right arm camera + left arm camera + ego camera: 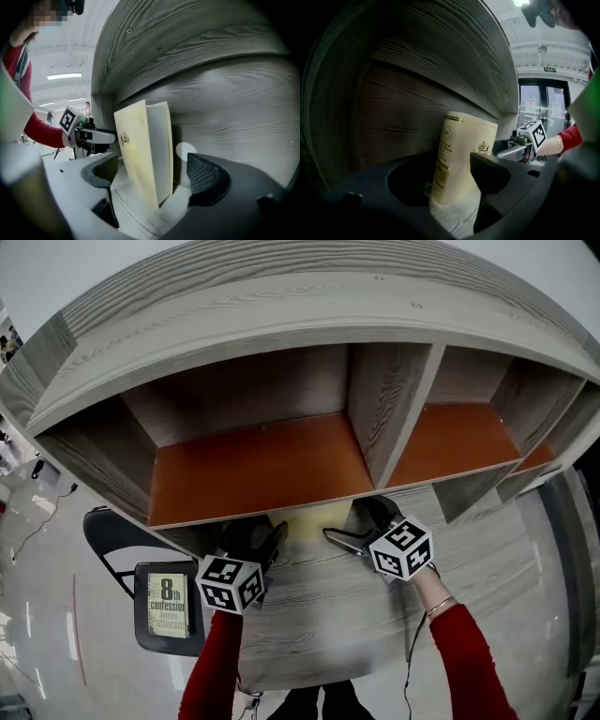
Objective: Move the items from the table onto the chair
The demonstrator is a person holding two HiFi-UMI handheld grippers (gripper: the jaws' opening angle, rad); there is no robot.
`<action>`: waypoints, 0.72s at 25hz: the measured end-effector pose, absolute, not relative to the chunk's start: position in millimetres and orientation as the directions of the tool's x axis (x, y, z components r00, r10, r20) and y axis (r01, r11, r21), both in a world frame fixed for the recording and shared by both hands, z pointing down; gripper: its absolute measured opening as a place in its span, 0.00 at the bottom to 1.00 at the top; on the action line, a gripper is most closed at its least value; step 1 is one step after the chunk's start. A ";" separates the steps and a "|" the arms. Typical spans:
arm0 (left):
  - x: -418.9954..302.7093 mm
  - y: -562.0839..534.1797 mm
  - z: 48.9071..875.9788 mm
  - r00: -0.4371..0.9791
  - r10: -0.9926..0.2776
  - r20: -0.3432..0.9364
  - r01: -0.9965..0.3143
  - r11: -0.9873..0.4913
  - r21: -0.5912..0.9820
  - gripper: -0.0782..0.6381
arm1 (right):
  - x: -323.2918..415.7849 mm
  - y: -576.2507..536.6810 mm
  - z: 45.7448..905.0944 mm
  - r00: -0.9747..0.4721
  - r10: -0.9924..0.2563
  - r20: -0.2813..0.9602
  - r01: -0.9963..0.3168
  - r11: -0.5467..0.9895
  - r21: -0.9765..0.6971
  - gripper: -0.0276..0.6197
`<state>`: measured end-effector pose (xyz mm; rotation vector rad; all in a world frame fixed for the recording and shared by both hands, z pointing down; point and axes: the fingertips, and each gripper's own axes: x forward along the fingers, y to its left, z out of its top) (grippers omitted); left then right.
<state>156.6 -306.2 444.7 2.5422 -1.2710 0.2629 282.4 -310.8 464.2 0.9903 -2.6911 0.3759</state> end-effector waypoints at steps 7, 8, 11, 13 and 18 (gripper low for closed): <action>171.5 -314.9 447.4 0.730 -0.628 0.271 -0.681 -0.704 0.202 0.48 | 264.8 -327.1 474.6 -0.803 -0.509 0.309 -0.570 0.808 -0.149 0.75; 175.3 -315.9 450.2 0.742 -0.609 0.280 -0.665 -0.723 0.186 0.48 | 259.8 -327.1 475.5 -0.811 -0.494 0.313 -0.554 0.821 -0.139 0.75; 183.6 -317.6 456.6 0.747 -0.591 0.305 -0.648 -0.750 0.134 0.49 | 250.0 -327.0 479.3 -0.810 -0.481 0.336 -0.535 0.841 -0.087 0.74; 183.4 -313.8 454.2 0.739 -0.597 0.312 -0.653 -0.749 0.112 0.49 | 251.8 -324.6 478.8 -0.801 -0.491 0.342 -0.546 0.834 -0.080 0.62; 184.5 -287.6 414.4 0.716 -0.638 0.284 -0.679 -0.731 0.069 0.49 | 254.4 -299.4 442.6 -0.814 -0.497 0.300 -0.544 0.834 -0.096 0.61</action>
